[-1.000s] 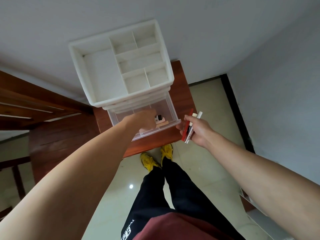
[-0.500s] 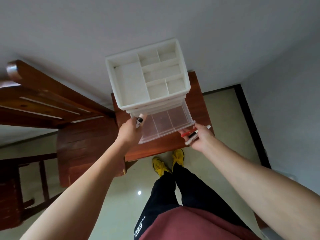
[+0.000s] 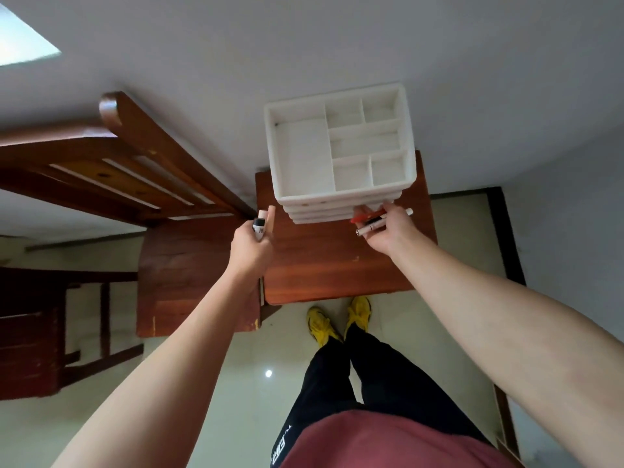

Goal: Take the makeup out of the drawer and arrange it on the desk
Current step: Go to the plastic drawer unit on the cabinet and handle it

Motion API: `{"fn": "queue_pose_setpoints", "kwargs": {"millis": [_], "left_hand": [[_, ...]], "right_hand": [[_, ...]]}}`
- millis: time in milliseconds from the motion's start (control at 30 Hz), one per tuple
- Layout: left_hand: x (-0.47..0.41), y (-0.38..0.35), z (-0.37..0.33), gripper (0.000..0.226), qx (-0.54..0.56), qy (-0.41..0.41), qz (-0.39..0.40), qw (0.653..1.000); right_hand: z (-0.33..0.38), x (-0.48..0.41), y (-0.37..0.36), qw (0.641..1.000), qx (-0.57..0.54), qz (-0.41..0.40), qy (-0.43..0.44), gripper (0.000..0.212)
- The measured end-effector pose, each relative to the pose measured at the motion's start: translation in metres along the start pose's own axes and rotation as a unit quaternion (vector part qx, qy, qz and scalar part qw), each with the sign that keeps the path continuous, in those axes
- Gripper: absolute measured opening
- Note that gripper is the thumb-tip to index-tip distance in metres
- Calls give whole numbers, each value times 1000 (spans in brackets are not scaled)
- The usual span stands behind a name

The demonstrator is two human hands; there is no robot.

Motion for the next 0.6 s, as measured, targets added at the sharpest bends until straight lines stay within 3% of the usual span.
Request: {"fn": "queue_pose_setpoints", "kwargs": {"millis": [167, 267, 367, 433, 600], "left_hand": [[-2, 2, 12, 14, 53, 17, 9, 998], [1, 5, 23, 12, 67, 25, 17, 997], [4, 13, 37, 14, 56, 35, 15, 998], [9, 21, 42, 22, 64, 38, 15, 997], [33, 57, 43, 28, 109, 43, -15, 993]], "right_hand": [[-6, -12, 5, 1000, 20, 11, 4, 13], [-7, -9, 5, 992, 125, 3, 5, 11], [-13, 5, 3, 935, 349, -3, 59, 10], [-23, 16, -1, 892, 442, 22, 87, 10], [-60, 50, -27, 859, 498, 96, 78, 12]]}}
Point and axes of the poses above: each hand's wrist, its own x-axis away from the middle knuckle, its own y-axis out of the back of the hand, z = x × y, the point moved 6 cm from there along -x, towards the middle knuckle, and after that the axes turned 3 degrees about -x, right-handed, at the moved point
